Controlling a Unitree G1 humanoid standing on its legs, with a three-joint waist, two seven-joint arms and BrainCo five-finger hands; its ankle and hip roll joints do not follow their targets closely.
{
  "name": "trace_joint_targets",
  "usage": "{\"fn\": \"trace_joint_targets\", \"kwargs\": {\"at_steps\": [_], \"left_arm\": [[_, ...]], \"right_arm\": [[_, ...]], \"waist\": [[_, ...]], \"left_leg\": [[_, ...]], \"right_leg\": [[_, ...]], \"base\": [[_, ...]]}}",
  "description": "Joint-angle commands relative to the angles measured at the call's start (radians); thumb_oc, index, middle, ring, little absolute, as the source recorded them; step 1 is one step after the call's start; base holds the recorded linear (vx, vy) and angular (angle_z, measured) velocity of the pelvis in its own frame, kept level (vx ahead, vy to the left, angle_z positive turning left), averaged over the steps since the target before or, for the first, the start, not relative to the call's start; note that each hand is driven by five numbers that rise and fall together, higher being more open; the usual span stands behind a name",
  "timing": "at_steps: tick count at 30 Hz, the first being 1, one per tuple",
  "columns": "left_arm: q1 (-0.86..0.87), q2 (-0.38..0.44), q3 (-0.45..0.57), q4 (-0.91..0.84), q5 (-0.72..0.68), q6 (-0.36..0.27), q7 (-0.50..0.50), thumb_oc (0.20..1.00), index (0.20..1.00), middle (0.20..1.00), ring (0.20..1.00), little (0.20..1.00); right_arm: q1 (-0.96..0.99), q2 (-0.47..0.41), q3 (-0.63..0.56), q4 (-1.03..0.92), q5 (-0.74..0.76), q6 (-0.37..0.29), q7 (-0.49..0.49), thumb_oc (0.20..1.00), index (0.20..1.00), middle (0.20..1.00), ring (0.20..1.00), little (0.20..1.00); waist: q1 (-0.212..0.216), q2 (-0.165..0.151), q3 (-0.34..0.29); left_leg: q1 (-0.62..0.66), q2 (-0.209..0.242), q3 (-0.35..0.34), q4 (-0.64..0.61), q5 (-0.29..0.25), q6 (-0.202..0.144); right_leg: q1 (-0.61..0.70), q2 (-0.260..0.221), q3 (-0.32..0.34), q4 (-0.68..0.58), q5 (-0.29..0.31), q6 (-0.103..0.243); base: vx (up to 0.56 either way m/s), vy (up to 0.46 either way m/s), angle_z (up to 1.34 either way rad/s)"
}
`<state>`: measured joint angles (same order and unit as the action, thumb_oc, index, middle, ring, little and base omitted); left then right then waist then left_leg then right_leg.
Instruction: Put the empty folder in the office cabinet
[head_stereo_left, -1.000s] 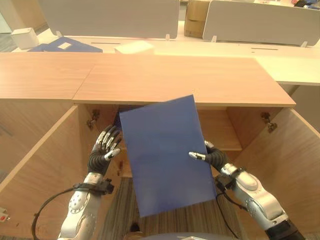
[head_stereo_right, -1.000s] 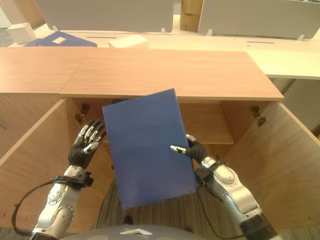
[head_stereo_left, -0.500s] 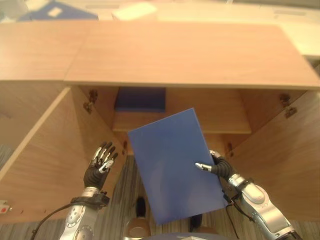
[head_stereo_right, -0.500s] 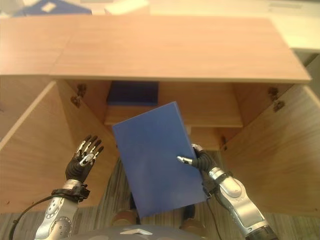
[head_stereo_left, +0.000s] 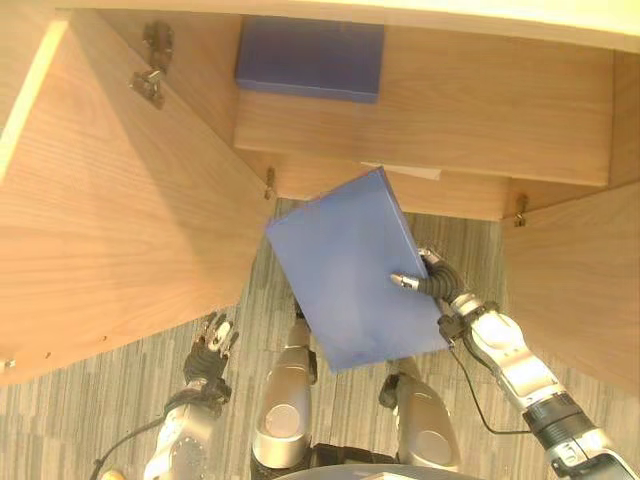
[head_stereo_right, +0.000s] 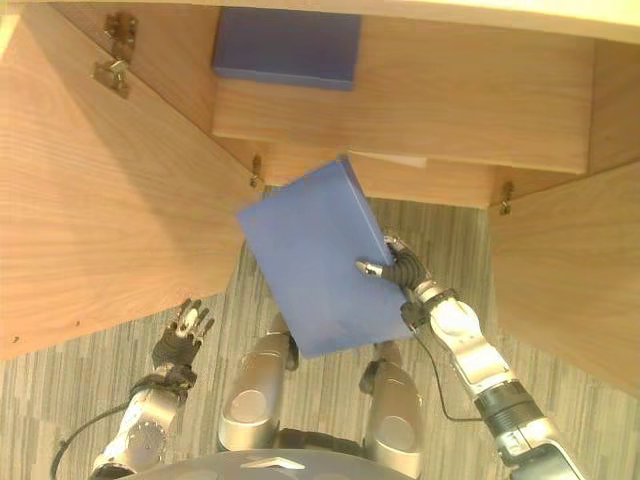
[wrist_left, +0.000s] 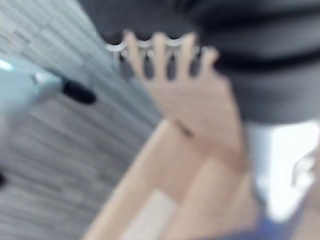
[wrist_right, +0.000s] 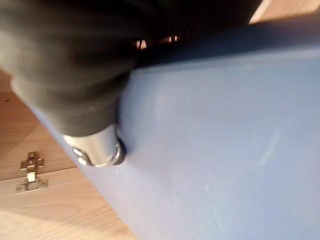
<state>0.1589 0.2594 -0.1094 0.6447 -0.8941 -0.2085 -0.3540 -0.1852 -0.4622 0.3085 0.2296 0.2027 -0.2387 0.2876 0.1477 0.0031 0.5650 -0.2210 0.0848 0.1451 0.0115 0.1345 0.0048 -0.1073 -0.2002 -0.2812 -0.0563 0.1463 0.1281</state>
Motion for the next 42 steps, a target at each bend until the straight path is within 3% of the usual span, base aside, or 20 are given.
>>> {"fn": "trace_joint_targets", "kwargs": {"at_steps": [1,3,7,8,9,10,13,14,17,21,24,25,30,33,35,37,42], "left_arm": [[0.097,0.07,0.053,-0.058,0.076,-0.007,-0.058,1.0,1.0,1.0,1.0,1.0],[0.096,0.068,0.056,-0.012,0.077,-0.046,-0.095,1.0,1.0,1.0,1.0,1.0],[0.088,0.073,0.049,-0.008,0.056,-0.059,-0.102,1.0,1.0,1.0,1.0,1.0],[0.083,0.077,0.038,-0.025,0.033,-0.057,-0.09,1.0,1.0,1.0,1.0,1.0],[0.083,0.077,0.038,-0.025,0.033,-0.057,-0.09,1.0,1.0,1.0,1.0,1.0],[0.078,0.08,0.03,-0.057,0.016,-0.042,-0.071,1.0,1.0,1.0,1.0,1.0],[0.081,0.08,0.024,-0.069,0.005,-0.041,-0.062,1.0,1.0,1.0,1.0,1.0],[0.082,0.082,0.017,-0.082,0.001,-0.038,-0.042,1.0,1.0,1.0,1.0,1.0],[0.098,0.069,0.008,-0.079,0.002,-0.037,-0.01,1.0,1.0,1.0,1.0,1.0],[0.125,0.051,0.004,-0.065,0.025,-0.034,-0.052,1.0,1.0,1.0,1.0,1.0],[0.108,0.052,-0.028,-0.088,0.014,-0.047,-0.055,1.0,1.0,1.0,1.0,1.0],[0.089,0.04,-0.046,-0.109,0.011,-0.046,-0.057,1.0,1.0,1.0,1.0,1.0],[0.049,0.008,-0.106,-0.137,0.018,-0.082,-0.006,1.0,1.0,1.0,1.0,1.0],[0.023,-0.012,-0.119,-0.133,0.008,-0.108,0.035,1.0,1.0,1.0,1.0,1.0],[0.01,-0.033,-0.136,-0.136,0.0,-0.121,0.062,1.0,1.0,1.0,1.0,1.0],[0.007,-0.036,-0.139,-0.136,-0.005,-0.12,0.065,1.0,1.0,1.0,1.0,1.0],[0.023,-0.061,-0.171,-0.155,-0.009,-0.11,0.095,1.0,1.0,1.0,1.0,1.0]], "right_arm": [[0.032,-0.007,0.0,-0.063,0.037,-0.101,-0.017,0.2,0.2,0.2,0.2,0.2],[0.018,0.015,0.003,-0.018,0.023,-0.125,-0.021,0.2,0.2,0.2,0.2,0.2],[0.002,0.029,-0.007,0.01,0.037,-0.119,-0.039,0.2,0.2,0.2,0.2,0.2],[0.002,0.029,-0.018,0.013,0.036,-0.114,-0.049,0.2,0.2,0.2,0.2,0.2],[0.002,0.029,-0.018,0.013,0.036,-0.114,-0.049,0.2,0.2,0.2,0.2,0.2],[-0.006,0.036,-0.029,0.029,0.021,-0.111,-0.063,0.2,0.2,0.2,0.2,0.2],[-0.016,0.041,-0.028,0.037,0.016,-0.108,-0.072,0.2,0.2,0.2,0.2,0.2],[-0.022,0.045,-0.027,0.038,0.022,-0.102,-0.076,0.2,0.2,0.2,0.2,0.2],[-0.033,0.053,-0.027,0.046,0.028,-0.091,-0.082,0.2,0.2,0.2,0.2,0.2],[-0.051,0.035,-0.041,0.035,0.043,-0.098,-0.14,0.2,0.2,0.2,0.2,0.2],[-0.078,0.025,-0.068,0.004,0.066,-0.08,-0.193,0.2,0.2,0.2,0.2,0.2],[-0.095,0.026,-0.077,-0.015,0.056,-0.082,-0.258,0.2,0.2,0.2,0.2,0.2],[-0.181,0.056,-0.101,-0.052,0.087,-0.018,-0.43,0.2,0.2,0.2,0.2,0.2],[-0.25,0.081,-0.102,-0.042,0.12,0.021,-0.535,0.2,0.2,0.2,0.2,0.2],[-0.314,0.1,-0.107,-0.016,0.147,0.038,-0.615,0.2,0.2,0.2,0.2,0.2],[-0.324,0.102,-0.109,-0.012,0.146,0.033,-0.627,0.2,0.2,0.2,0.2,0.2],[-0.433,0.128,-0.157,-0.001,0.229,0.057,-0.729,0.2,0.2,0.2,0.2,0.2]], "waist": [[-0.003,-0.014,-0.086],[-0.005,-0.007,-0.076],[-0.025,-0.026,-0.083],[-0.042,-0.043,-0.09],[-0.042,-0.043,-0.09],[-0.055,-0.058,-0.104],[-0.054,-0.065,-0.109],[-0.052,-0.062,-0.114],[-0.054,-0.063,-0.114],[-0.059,-0.051,-0.109],[-0.079,-0.042,-0.084],[-0.094,-0.023,-0.062],[-0.128,0.021,-0.045],[-0.137,0.039,-0.045],[-0.134,0.068,-0.045],[-0.133,0.07,-0.045],[-0.117,0.092,-0.045]], "left_leg": [[0.009,-0.061,-0.033,0.153,-0.112,0.036],[0.011,-0.058,-0.023,0.182,-0.137,0.046],[0.044,-0.072,0.007,0.167,-0.176,0.046],[0.072,-0.076,0.03,0.163,-0.203,0.041],[0.072,-0.076,0.03,0.163,-0.203,0.041],[0.103,-0.065,0.062,0.178,-0.244,0.037],[0.112,-0.051,0.069,0.204,-0.27,0.035],[0.124,-0.034,0.059,0.223,-0.304,0.032],[0.128,-0.013,0.039,0.283,-0.347,0.033],[0.121,0.021,0.03,0.307,-0.351,0.02],[0.08,0.024,0.022,0.323,-0.328,0.02],[0.057,0.024,0.011,0.333,-0.322,0.019],[-0.032,0.004,-0.014,0.36,-0.321,0.019],[-0.112,-0.017,-0.024,0.424,-0.348,0.023],[-0.179,-0.021,-0.034,0.506,-0.403,0.025],[-0.189,-0.022,-0.035,0.515,-0.408,0.027],[-0.35,-0.031,-0.054,0.735,-0.498,0.054]], "right_leg": [[-0.022,-0.041,0.02,0.167,-0.012,0.014],[-0.051,-0.064,0.024,0.222,-0.004,0.013],[-0.049,-0.048,0.036,0.126,0.042,0.044],[-0.048,-0.037,0.054,0.04,0.086,0.065],[-0.048,-0.037,0.054,0.04,0.086,0.065],[-0.072,-0.025,0.066,-0.031,0.1,0.084],[-0.102,-0.028,0.066,-0.031,0.1,0.089],[-0.108,-0.024,0.064,-0.031,0.087,0.099],[-0.102,-0.033,0.067,-0.031,0.085,0.094],[-0.085,-0.035,0.06,-0.02,0.085,0.084],[-0.15,-0.044,0.078,0.094,0.058,0.051],[-0.196,-0.042,0.088,0.151,0.035,0.035],[-0.37,-0.049,0.119,0.28,0.003,0.012],[-0.457,-0.054,0.141,0.34,-0.014,-0.004],[-0.535,-0.05,0.167,0.412,-0.046,-0.005],[-0.544,-0.051,0.169,0.419,-0.048,-0.006],[-0.668,-0.058,0.197,0.566,-0.082,-0.021]], "base": [[0.04,0.2,-0.13],[0.06,0.172,-0.16],[0.13,0.014,-0.22],[0.13,-0.031,-0.07],[0.37,-0.141,-0.19],[0.29,-0.15,-0.11],[0.29,-0.21,-0.05],[0.32,-0.23,0.0],[0.42,-0.292,0.12],[0.26,-0.207,0.29],[-0.03,-0.078,-0.1],[-0.02,0.012,0.15],[-0.04,0.076,0.2],[-0.05,0.087,0.21],[-0.03,0.132,0.35],[-0.02,0.055,0.17],[-0.08,0.055,0.11]]}}
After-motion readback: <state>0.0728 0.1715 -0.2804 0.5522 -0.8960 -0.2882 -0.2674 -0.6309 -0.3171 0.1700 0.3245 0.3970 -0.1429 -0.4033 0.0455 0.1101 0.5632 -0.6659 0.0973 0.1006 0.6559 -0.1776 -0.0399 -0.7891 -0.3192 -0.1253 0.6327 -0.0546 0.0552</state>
